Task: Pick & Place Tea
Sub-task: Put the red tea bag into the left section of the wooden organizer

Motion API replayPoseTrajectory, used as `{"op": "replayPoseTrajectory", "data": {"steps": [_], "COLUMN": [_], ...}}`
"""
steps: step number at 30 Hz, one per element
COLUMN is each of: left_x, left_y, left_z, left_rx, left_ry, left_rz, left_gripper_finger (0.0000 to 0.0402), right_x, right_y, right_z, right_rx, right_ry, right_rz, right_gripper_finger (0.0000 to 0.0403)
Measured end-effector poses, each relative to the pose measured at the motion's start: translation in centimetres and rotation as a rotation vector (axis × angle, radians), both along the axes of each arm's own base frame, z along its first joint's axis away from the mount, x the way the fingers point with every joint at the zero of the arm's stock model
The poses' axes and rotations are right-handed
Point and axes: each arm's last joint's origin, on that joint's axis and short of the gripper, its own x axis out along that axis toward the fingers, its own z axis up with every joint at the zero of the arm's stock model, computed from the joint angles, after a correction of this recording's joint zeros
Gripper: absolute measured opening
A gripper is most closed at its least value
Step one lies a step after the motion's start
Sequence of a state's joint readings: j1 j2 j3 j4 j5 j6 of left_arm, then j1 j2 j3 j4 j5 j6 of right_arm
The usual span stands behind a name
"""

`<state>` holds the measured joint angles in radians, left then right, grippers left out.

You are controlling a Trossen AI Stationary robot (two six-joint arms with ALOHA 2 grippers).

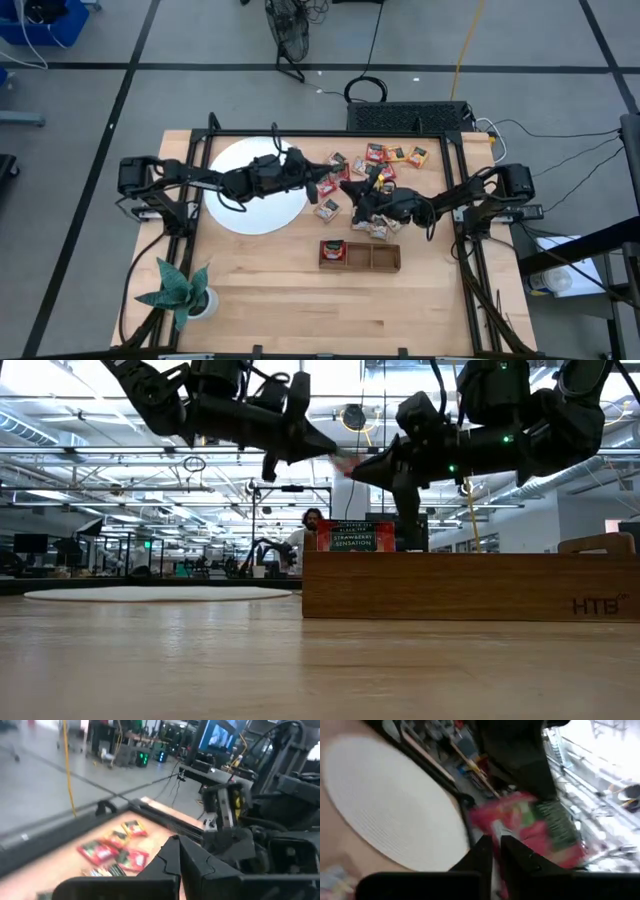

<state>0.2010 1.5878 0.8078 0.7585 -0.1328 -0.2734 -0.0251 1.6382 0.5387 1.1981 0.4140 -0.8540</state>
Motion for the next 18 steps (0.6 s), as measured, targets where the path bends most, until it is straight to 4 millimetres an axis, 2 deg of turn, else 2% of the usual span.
{"op": "replayPoseTrajectory", "data": {"steps": [5, 8, 10, 14, 18], "left_x": [-1.1, -1.7, -2.3, -2.2, -1.6], "left_y": [-0.3, -1.5, -2.6, -5.7, -8.6], "left_z": [2.1, 3.2, 3.7, 2.8, 1.3], "left_rx": [0.192, 0.315, 0.371, 0.447, 0.445], "left_ry": [0.021, 0.055, 0.100, 0.147, 0.172], "left_rz": [0.003, -0.077, -0.173, -0.385, -0.492], "left_gripper_finger": [0.0002, 0.0002, 0.0002, 0.0001, 0.0001], "right_x": [0.0, -0.1, -0.2, -1.2, -2.5], "right_y": [0.0, -0.3, -0.6, -1.8, -2.4], "right_z": [-0.2, -0.4, -0.3, 0.6, 0.9], "right_rx": [0.115, 0.146, 0.138, 0.138, 0.153], "right_ry": [-0.033, -0.034, -0.048, -0.097, -0.121], "right_rz": [0.000, -0.041, -0.138, -0.396, -0.449], "right_gripper_finger": [0.0060, 0.0068, 0.0069, 0.0065, 0.0061]}}
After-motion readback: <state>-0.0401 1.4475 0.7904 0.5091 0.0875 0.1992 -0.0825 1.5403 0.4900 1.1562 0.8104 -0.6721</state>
